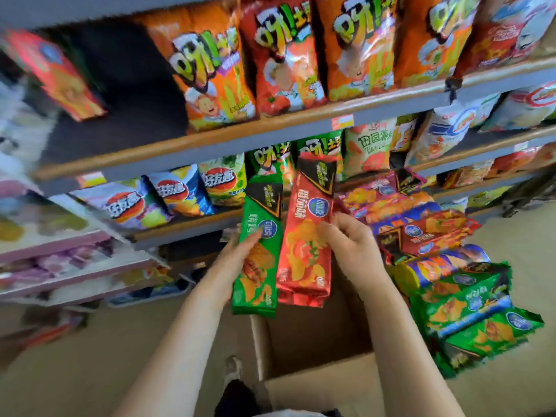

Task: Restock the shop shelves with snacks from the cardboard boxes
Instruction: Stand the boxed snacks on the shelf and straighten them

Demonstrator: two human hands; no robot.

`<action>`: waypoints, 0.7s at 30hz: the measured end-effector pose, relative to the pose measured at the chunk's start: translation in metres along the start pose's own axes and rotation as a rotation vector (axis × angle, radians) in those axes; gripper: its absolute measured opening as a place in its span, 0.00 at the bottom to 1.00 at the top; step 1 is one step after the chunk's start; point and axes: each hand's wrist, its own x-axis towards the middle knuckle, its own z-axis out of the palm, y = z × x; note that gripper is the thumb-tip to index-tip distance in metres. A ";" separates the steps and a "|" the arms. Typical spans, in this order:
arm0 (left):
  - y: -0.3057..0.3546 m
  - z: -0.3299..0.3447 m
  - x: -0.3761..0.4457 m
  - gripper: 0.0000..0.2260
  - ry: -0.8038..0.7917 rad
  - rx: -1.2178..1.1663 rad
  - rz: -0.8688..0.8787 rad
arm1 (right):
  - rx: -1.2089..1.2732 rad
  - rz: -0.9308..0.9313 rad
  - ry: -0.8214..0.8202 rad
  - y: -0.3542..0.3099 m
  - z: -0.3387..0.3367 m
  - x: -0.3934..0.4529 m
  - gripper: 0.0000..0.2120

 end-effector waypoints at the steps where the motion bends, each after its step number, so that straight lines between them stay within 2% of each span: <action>1: 0.002 -0.011 -0.001 0.18 0.006 -0.044 -0.008 | 0.039 0.024 -0.077 -0.003 0.018 0.002 0.19; 3: 0.008 -0.033 -0.008 0.26 0.016 -0.072 -0.014 | -0.001 0.029 -0.204 -0.002 0.053 0.006 0.20; 5: 0.014 -0.052 -0.014 0.36 -0.005 -0.026 -0.021 | -0.121 0.003 -0.278 0.002 0.083 0.008 0.16; 6: 0.018 -0.060 -0.016 0.37 -0.025 0.012 -0.008 | -0.159 0.003 -0.311 0.003 0.096 0.008 0.14; 9: 0.025 -0.086 -0.019 0.29 0.001 0.044 0.090 | -0.249 0.026 -0.409 -0.002 0.128 0.006 0.10; 10: 0.027 -0.094 -0.021 0.31 0.032 0.028 0.098 | -0.286 0.019 -0.406 -0.003 0.138 0.006 0.08; 12: 0.029 -0.109 -0.026 0.40 0.042 -0.017 0.108 | -0.323 0.059 -0.334 -0.008 0.160 0.004 0.14; 14: 0.035 -0.122 -0.033 0.45 0.024 -0.074 0.097 | -0.183 0.231 -0.338 -0.018 0.180 0.002 0.16; 16: 0.046 -0.130 -0.041 0.39 0.000 -0.104 0.124 | -0.007 0.428 -0.474 -0.028 0.196 -0.001 0.17; 17: 0.051 -0.135 -0.043 0.35 -0.015 -0.100 0.142 | 0.047 0.488 -0.522 -0.030 0.202 -0.003 0.21; 19: 0.063 -0.143 -0.047 0.31 -0.022 -0.075 0.157 | 0.142 0.521 -0.553 -0.031 0.213 -0.004 0.31; 21: 0.073 -0.151 -0.051 0.35 -0.030 -0.067 0.166 | 0.210 0.503 -0.551 -0.031 0.225 -0.006 0.35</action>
